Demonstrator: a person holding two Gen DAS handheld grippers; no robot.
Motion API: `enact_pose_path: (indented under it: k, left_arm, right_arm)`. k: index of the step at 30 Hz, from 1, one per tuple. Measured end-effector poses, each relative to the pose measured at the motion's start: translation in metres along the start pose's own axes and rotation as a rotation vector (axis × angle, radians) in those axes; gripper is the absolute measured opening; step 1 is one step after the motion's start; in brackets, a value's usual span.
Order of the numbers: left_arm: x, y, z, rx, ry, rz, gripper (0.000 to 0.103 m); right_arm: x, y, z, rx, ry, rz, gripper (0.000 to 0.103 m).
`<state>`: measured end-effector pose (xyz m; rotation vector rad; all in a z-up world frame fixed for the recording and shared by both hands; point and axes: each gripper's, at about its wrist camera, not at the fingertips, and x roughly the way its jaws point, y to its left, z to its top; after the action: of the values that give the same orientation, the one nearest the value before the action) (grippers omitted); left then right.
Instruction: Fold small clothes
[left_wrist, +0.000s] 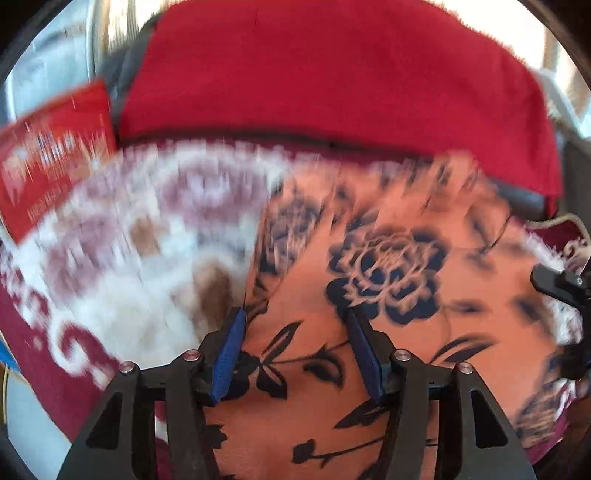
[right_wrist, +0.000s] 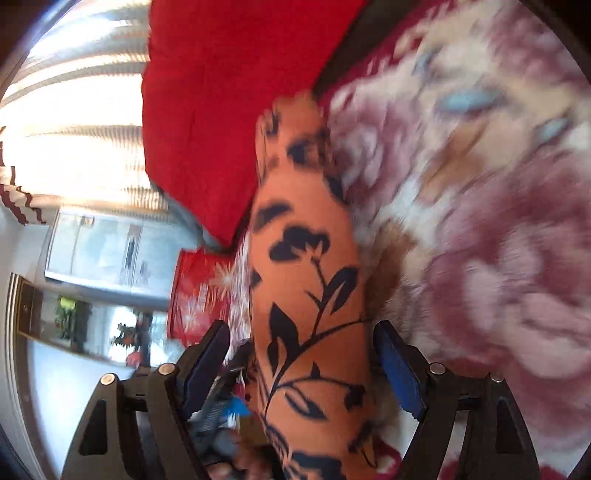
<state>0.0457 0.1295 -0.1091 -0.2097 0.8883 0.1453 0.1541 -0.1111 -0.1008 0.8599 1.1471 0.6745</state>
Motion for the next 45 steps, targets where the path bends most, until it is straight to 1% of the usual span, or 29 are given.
enact_pose_path:
  k: [2, 4, 5, 6, 7, 8, 9, 10, 12, 16, 19, 20, 21, 22, 24, 26, 27, 29, 30, 31, 32, 33, 35, 38, 40, 41, 42, 43, 45]
  left_arm:
    - [-0.001, 0.000, 0.000, 0.014, -0.019, 0.009, 0.061]
    - [-0.002, -0.001, -0.002, 0.035, -0.026, 0.013, 0.061]
    - [-0.002, -0.002, -0.004, 0.038, -0.028, 0.027, 0.061]
    - [0.000, -0.003, -0.005, 0.041, -0.029, 0.036, 0.061]
    - [0.000, -0.005, -0.005, 0.040, -0.032, 0.038, 0.062]
    - [0.000, -0.006, -0.005, 0.042, -0.036, 0.037, 0.062]
    - [-0.001, -0.008, -0.005, 0.046, -0.040, 0.039, 0.062]
    - [-0.001, -0.009, -0.006, 0.053, -0.045, 0.046, 0.062]
    - [-0.002, -0.009, -0.007, 0.051, -0.051, 0.046, 0.062]
    - [-0.002, -0.007, -0.006, 0.044, -0.047, 0.039, 0.062]
    - [-0.001, -0.007, -0.006, 0.042, -0.045, 0.037, 0.062]
    - [0.000, -0.006, -0.005, 0.042, -0.044, 0.036, 0.062]
    - [0.000, -0.005, -0.005, 0.042, -0.043, 0.035, 0.062]
    - [0.001, -0.004, -0.005, 0.039, -0.042, 0.034, 0.062]
    - [0.001, -0.002, -0.004, 0.029, -0.038, 0.026, 0.063]
    - [0.002, -0.002, -0.004, 0.024, -0.035, 0.021, 0.063]
    - [0.002, -0.003, -0.004, 0.025, -0.036, 0.023, 0.063]
    - [0.001, -0.005, -0.004, 0.024, -0.037, 0.033, 0.063]
    - [0.001, -0.004, -0.004, 0.021, -0.037, 0.030, 0.063]
    - [0.001, -0.004, -0.004, 0.019, -0.037, 0.025, 0.063]
    - [0.001, -0.003, -0.003, 0.016, -0.036, 0.021, 0.063]
    - [0.001, -0.002, -0.003, 0.011, -0.034, 0.014, 0.063]
    - [0.001, -0.001, -0.003, -0.001, -0.032, 0.004, 0.064]
    - [0.002, 0.001, -0.002, -0.017, -0.023, -0.003, 0.065]
    - [0.002, 0.000, -0.002, -0.021, -0.022, 0.000, 0.065]
    - [0.003, -0.001, -0.002, -0.020, -0.023, 0.004, 0.065]
    - [0.003, -0.001, -0.002, -0.017, -0.025, 0.007, 0.065]
    - [0.003, -0.002, -0.003, -0.015, -0.026, 0.011, 0.065]
    - [0.002, -0.003, -0.004, -0.011, -0.036, 0.025, 0.065]
  right_arm:
    - [0.000, 0.029, -0.007, -0.160, -0.034, -0.159, 0.039]
    - [-0.003, 0.073, -0.027, -0.403, -0.086, -0.328, 0.037]
    - [0.002, 0.081, -0.034, -0.457, -0.089, -0.367, 0.037]
    - [0.009, 0.074, -0.032, -0.449, -0.066, -0.410, 0.037]
    - [0.010, 0.061, -0.026, -0.390, -0.053, -0.402, 0.041]
    - [0.006, 0.048, -0.020, -0.310, -0.053, -0.357, 0.045]
    - [0.000, 0.036, -0.014, -0.235, -0.058, -0.297, 0.053]
    - [-0.008, 0.030, -0.011, -0.189, -0.067, -0.241, 0.058]
    - [-0.018, 0.027, -0.008, -0.156, -0.091, -0.198, 0.065]
    - [-0.031, 0.022, 0.011, -0.070, -0.122, -0.107, 0.068]
    - [-0.012, 0.007, 0.036, 0.022, -0.064, -0.058, 0.070]
    - [-0.003, 0.005, 0.042, 0.039, -0.049, -0.067, 0.068]
    - [0.005, 0.008, 0.047, 0.020, -0.034, -0.077, 0.046]
    - [0.011, 0.024, 0.048, -0.065, -0.031, -0.148, 0.037]
    - [0.014, 0.058, 0.037, -0.251, -0.060, -0.308, 0.032]
    - [0.032, 0.070, 0.025, -0.399, -0.062, -0.521, 0.032]
    - [0.039, 0.069, 0.023, -0.439, -0.061, -0.569, 0.032]
    - [0.034, 0.059, 0.029, -0.365, -0.079, -0.489, 0.035]
    - [0.026, 0.051, 0.031, -0.305, -0.081, -0.429, 0.040]
    - [0.018, 0.040, 0.033, -0.227, -0.079, -0.370, 0.057]
    - [0.011, 0.031, 0.034, -0.164, -0.067, -0.329, 0.066]
    - [0.005, 0.025, 0.031, -0.124, -0.058, -0.285, 0.069]
    - [-0.009, 0.018, 0.022, -0.079, -0.046, -0.194, 0.069]
    - [-0.022, 0.007, 0.003, -0.015, -0.029, -0.110, 0.069]
    - [-0.008, 0.012, -0.013, -0.034, 0.020, -0.104, 0.067]
    - [-0.001, 0.019, -0.018, -0.102, 0.042, -0.151, 0.061]
    - [0.003, 0.028, -0.022, -0.166, 0.040, -0.206, 0.041]
    - [0.010, 0.042, -0.025, -0.253, 0.033, -0.295, 0.041]
    - [0.016, 0.057, -0.030, -0.327, 0.026, -0.370, 0.040]
